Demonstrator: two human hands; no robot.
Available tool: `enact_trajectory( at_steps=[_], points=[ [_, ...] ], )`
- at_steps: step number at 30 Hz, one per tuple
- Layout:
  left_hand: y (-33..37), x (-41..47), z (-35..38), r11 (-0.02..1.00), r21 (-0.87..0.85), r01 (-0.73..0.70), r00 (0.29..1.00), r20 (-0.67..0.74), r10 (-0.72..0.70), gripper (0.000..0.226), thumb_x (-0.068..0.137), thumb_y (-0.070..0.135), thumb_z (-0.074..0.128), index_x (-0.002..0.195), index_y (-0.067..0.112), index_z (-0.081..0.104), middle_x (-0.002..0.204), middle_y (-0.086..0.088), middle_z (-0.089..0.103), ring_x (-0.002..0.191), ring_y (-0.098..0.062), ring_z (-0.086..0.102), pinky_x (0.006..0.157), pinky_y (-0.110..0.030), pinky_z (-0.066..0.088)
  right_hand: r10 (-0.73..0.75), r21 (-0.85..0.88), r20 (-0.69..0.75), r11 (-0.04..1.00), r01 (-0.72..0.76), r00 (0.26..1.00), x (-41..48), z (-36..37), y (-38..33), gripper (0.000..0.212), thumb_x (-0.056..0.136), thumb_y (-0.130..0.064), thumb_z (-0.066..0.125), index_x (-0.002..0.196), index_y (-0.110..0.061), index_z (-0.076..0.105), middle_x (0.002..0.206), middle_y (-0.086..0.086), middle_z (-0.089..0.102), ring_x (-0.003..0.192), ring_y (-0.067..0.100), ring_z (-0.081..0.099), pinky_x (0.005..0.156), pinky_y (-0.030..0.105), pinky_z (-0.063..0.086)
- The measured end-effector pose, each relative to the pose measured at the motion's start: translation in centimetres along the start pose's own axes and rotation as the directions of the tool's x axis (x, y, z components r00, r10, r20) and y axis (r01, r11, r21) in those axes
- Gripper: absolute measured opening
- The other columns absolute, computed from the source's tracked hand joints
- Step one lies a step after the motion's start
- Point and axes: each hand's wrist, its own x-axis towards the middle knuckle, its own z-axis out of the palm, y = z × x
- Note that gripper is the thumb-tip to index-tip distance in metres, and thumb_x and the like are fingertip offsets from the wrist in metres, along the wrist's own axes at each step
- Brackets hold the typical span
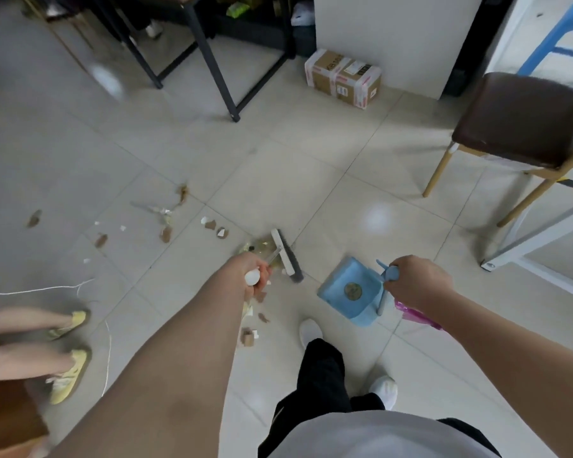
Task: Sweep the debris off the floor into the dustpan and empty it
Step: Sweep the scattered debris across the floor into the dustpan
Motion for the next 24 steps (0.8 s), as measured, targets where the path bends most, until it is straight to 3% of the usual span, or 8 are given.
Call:
enact_trajectory(
  at_steps=[4,7,9,11,12,15,17,24],
  points=[
    [3.9,0.8,-1.8,0.992,0.038,-0.124,0.991,-0.041,0.125,0.03,0.086,-0.008,0.042,0.06,0.004,0.049,0.068,-0.004,0.039,0.021,-0.012,0.034,0.036,-0.005,0.033,-0.039,-0.004,0.004,0.999,0.039,0.999,2.9,-1.5,-4.2,0.011,0.079,-0.021,0.054,0.08,-0.022,0.065,0.073,-0.001,0.065,0.068,0.018,0.061,0.05,0.024,0.04],
    [7.6,1.2,-2.7,0.989,0.033,-0.147,0.988,-0.046,0.149,0.024,0.084,-0.009,0.042,0.064,0.002,0.05,0.064,-0.002,0.042,0.022,-0.012,0.036,0.036,-0.007,0.036,-0.07,-0.003,0.015,0.998,0.07,0.997,5.6,-2.6,-7.4,0.011,0.081,-0.022,0.054,0.079,-0.022,0.065,0.074,0.0,0.065,0.07,0.019,0.061,0.05,0.025,0.039],
    [10.1,1.8,-3.3,0.986,-0.012,-0.168,0.986,0.007,0.168,0.04,0.088,-0.009,0.041,0.052,-0.005,0.057,0.052,-0.004,0.049,0.024,-0.009,0.039,0.035,-0.006,0.034,-0.082,-0.006,0.008,0.997,0.082,0.997,7.5,-3.2,-9.4,0.012,0.081,-0.023,0.054,0.078,-0.023,0.065,0.073,-0.001,0.065,0.07,0.019,0.062,0.051,0.026,0.04],
    [12.3,2.6,-3.2,0.978,0.011,-0.209,0.977,0.035,0.208,0.058,0.088,-0.009,0.04,0.032,0.001,0.055,0.053,-0.004,0.045,0.025,-0.009,0.038,0.037,-0.006,0.03,-0.08,0.001,0.005,0.997,0.08,0.997,9.3,-3.9,-11.1,0.012,0.08,-0.023,0.054,0.077,-0.024,0.066,0.071,-0.002,0.065,0.068,0.018,0.061,0.051,0.025,0.04],
    [13.3,3.0,-3.1,0.978,-0.007,-0.209,0.977,0.046,0.209,0.057,0.086,-0.009,0.04,0.032,0.002,0.054,0.057,-0.004,0.042,0.025,-0.01,0.037,0.036,-0.007,0.031,-0.073,0.005,0.01,0.997,0.073,0.997,9.9,-4.2,-11.8,0.011,0.081,-0.022,0.055,0.076,-0.024,0.065,0.071,-0.001,0.066,0.067,0.018,0.061,0.05,0.025,0.04],
    [15.4,4.1,-1.8,0.97,-0.144,-0.194,0.977,0.066,0.205,0.026,0.084,-0.008,0.042,0.062,0.002,0.047,0.055,-0.005,0.042,0.026,-0.009,0.039,0.032,-0.008,0.033,-0.061,0.02,0.013,0.998,0.061,0.998,11.5,-5.1,-13.3,0.013,0.082,-0.019,0.055,0.073,-0.026,0.061,0.069,-0.001,0.065,0.066,0.018,0.061,0.051,0.024,0.04],
    [16.2,5.2,-0.8,0.947,-0.276,-0.162,0.975,0.104,0.198,0.019,0.089,-0.005,0.044,0.072,0.004,0.046,0.06,-0.007,0.045,0.027,-0.007,0.04,0.031,-0.009,0.035,-0.06,0.009,0.01,0.998,0.06,0.998,12.4,-5.5,-14.0,0.012,0.082,-0.019,0.055,0.075,-0.025,0.064,0.069,-0.002,0.066,0.067,0.018,0.062,0.051,0.024,0.042],
    [17.7,8.4,1.3,0.917,-0.389,-0.085,0.982,0.123,0.143,0.015,0.094,0.001,0.05,0.079,0.001,0.051,0.074,-0.015,0.053,0.027,-0.005,0.042,0.031,-0.009,0.038,-0.085,0.026,0.016,0.996,0.084,0.996,16.7,-7.1,-14.9,0.013,0.083,-0.021,0.056,0.079,-0.024,0.068,0.065,-0.006,0.066,0.064,0.013,0.06,0.049,0.024,0.039]
  ],
)
